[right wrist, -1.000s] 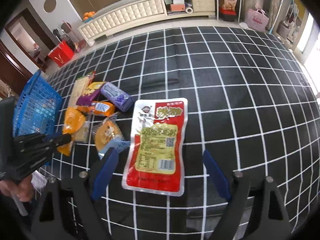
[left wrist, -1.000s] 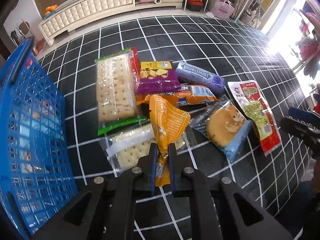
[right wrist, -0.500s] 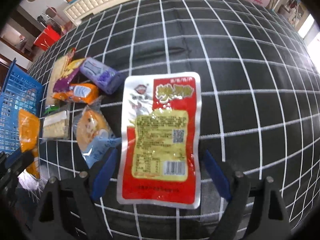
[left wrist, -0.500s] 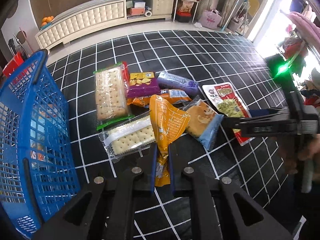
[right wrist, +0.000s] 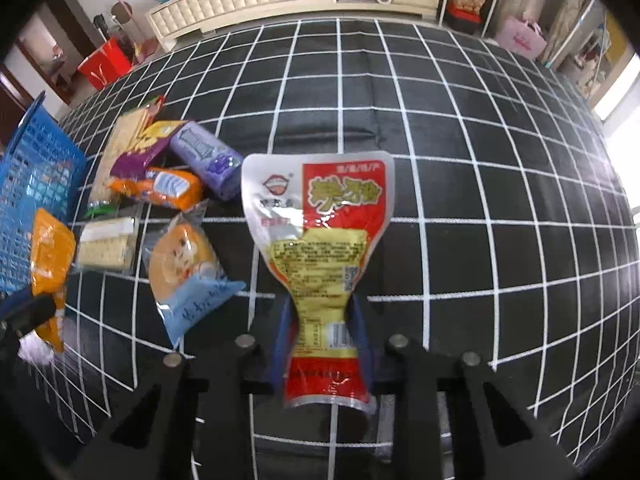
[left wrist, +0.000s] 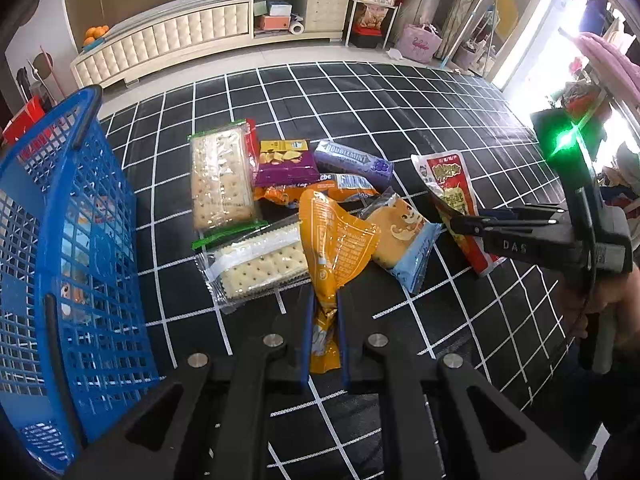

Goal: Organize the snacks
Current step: 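Lift the orange packet with the left tool while the right tool grasps the red sausage pack, then carry the orange packet over the basket and release it with the left tool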

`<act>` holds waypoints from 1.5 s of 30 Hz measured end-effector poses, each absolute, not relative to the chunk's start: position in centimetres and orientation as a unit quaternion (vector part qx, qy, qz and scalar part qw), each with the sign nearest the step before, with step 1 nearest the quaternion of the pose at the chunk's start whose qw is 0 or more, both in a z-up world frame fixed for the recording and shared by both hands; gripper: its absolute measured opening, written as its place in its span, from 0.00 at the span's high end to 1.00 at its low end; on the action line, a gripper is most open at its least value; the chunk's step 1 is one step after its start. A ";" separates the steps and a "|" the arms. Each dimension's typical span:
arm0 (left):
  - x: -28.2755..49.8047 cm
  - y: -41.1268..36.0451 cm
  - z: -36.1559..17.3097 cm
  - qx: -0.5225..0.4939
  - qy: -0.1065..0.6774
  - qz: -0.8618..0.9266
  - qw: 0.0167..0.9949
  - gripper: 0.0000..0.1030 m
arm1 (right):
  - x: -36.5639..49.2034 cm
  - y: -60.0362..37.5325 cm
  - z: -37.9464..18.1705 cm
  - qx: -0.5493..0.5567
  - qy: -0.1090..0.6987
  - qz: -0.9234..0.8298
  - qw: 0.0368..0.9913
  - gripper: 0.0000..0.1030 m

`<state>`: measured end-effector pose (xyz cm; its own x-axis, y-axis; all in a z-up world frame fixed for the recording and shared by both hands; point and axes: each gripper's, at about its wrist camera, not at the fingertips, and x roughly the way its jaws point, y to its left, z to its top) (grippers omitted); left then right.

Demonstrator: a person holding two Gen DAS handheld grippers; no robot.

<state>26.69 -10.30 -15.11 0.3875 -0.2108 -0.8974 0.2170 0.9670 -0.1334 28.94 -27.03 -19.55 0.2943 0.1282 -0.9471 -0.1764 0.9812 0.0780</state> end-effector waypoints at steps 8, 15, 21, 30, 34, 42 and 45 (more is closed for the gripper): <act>25.2 -9.6 -13.4 -0.008 0.526 -0.142 0.838 0.91 | 25.6 -25.6 -17.2 -0.025 0.567 0.101 0.817 0.71; 23.5 -7.8 -9.9 -0.018 0.499 -0.143 0.854 0.91 | 24.1 -24.0 -11.8 -0.035 0.530 0.117 0.839 0.72; 21.7 -5.5 -7.0 -0.022 0.474 -0.142 0.869 0.91 | 23.1 -20.6 -7.9 -0.041 0.498 0.151 0.853 0.72; 20.0 0.3 -5.0 -0.037 0.462 -0.107 0.880 0.91 | 21.9 -11.8 -4.4 -0.064 0.463 0.223 0.856 0.73; 19.4 3.6 -4.5 -0.040 0.461 -0.085 0.882 0.91 | 21.5 -8.7 -3.9 -0.069 0.457 0.250 0.851 0.74; 18.8 8.9 -4.7 -0.056 0.460 -0.057 0.884 0.90 | 21.3 -3.2 -4.7 -0.090 0.462 0.273 0.839 0.74; 18.8 10.3 -5.4 -0.065 0.465 -0.051 0.882 0.90 | 21.3 -1.7 -4.8 -0.095 0.465 0.279 0.835 0.96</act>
<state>18.83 10.25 -5.40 0.5631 -0.1502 -0.8127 0.0286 0.9863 -0.1625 21.26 -1.68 -4.81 0.4113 0.3782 -0.8293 -0.5543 0.8260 0.1018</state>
